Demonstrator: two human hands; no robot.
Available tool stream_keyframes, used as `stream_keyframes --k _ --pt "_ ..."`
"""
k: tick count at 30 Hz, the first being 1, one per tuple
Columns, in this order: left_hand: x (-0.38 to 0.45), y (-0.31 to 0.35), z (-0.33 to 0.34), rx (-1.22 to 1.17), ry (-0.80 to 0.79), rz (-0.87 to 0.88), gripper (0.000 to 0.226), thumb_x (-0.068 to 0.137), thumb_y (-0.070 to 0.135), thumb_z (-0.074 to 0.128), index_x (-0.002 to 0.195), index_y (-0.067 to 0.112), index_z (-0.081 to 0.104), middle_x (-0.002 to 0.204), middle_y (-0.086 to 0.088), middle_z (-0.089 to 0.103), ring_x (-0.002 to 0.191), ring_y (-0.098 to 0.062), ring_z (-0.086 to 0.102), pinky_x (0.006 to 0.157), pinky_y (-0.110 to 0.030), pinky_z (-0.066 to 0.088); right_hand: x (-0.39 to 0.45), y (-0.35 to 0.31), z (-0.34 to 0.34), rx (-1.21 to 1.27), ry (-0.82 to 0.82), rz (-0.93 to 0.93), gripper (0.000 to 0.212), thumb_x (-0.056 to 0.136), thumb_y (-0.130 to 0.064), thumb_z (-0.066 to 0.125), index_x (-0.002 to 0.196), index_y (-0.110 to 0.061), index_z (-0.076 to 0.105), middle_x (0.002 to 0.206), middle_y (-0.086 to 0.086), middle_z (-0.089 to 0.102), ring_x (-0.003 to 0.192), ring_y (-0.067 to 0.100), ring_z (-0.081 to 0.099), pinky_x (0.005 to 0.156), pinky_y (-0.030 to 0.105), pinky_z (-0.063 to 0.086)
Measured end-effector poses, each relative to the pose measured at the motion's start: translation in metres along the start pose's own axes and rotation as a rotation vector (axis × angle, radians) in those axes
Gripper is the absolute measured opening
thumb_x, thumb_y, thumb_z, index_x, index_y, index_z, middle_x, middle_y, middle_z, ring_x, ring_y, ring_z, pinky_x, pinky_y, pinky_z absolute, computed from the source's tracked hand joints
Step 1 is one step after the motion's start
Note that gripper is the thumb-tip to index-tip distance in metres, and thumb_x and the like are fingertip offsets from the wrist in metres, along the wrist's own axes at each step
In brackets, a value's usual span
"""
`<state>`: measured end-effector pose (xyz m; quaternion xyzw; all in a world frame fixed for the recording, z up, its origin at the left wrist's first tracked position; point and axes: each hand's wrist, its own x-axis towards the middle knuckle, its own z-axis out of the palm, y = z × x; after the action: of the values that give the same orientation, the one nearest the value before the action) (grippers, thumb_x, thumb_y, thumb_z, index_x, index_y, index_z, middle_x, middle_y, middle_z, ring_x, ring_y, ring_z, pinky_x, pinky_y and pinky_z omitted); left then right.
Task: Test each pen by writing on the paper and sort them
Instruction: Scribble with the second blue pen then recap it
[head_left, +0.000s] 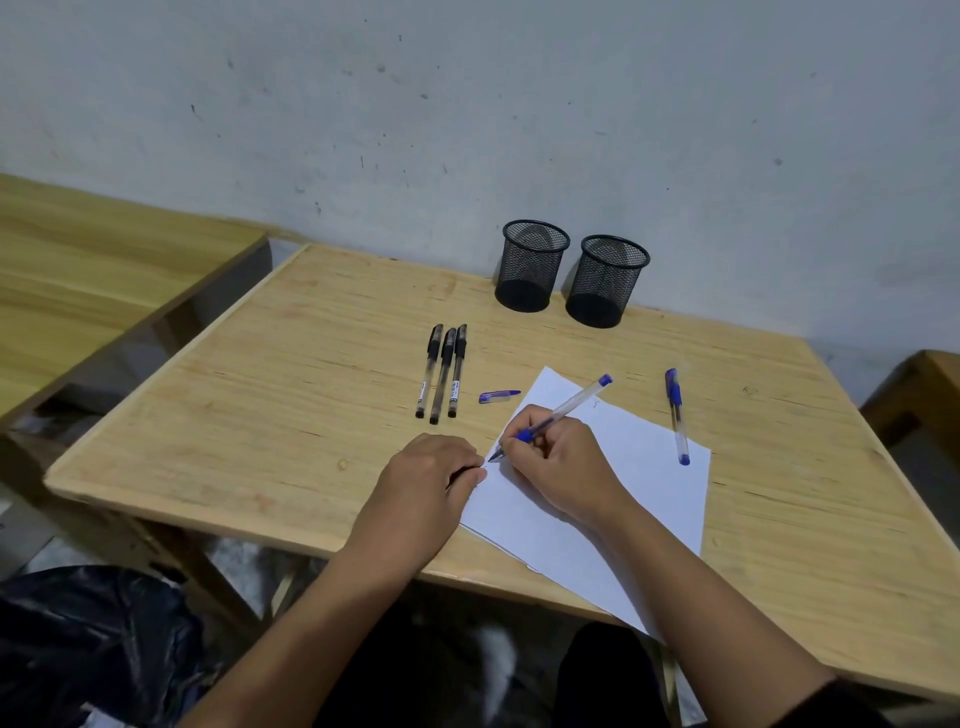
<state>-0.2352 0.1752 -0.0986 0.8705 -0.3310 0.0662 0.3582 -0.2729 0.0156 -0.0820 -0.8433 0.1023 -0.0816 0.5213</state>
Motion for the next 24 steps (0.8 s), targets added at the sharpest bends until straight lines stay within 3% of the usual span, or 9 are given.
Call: stream_keyframes --k 12,24 --pt "-0.0002 0.0005 -0.0005 0.016 -0.001 0.039 0.01 0.084 0.014 0.064 0.089 0.011 0.071 0.092 -0.001 0.072 0.092 -0.017 0.061 0.079 -0.02 0.039 -0.0016 -0.0011 0.0022 -0.052 0.034 -0.023 0.012 0.082 -0.006 0.055 0.074 -0.006 0.063 0.071 0.013 0.06 0.055 0.004 0.046 0.053 0.013 0.039" --pt "-0.0007 0.0011 -0.0009 0.015 0.01 0.045 0.011 0.084 0.015 0.063 0.091 0.011 0.072 0.093 -0.002 0.072 0.092 -0.016 0.06 0.08 -0.021 0.039 -0.0008 -0.0025 0.0017 -0.063 0.05 -0.02 0.013 0.083 -0.005 0.055 0.074 -0.003 0.064 0.073 0.015 0.061 0.059 0.007 0.048 0.053 0.012 0.04"
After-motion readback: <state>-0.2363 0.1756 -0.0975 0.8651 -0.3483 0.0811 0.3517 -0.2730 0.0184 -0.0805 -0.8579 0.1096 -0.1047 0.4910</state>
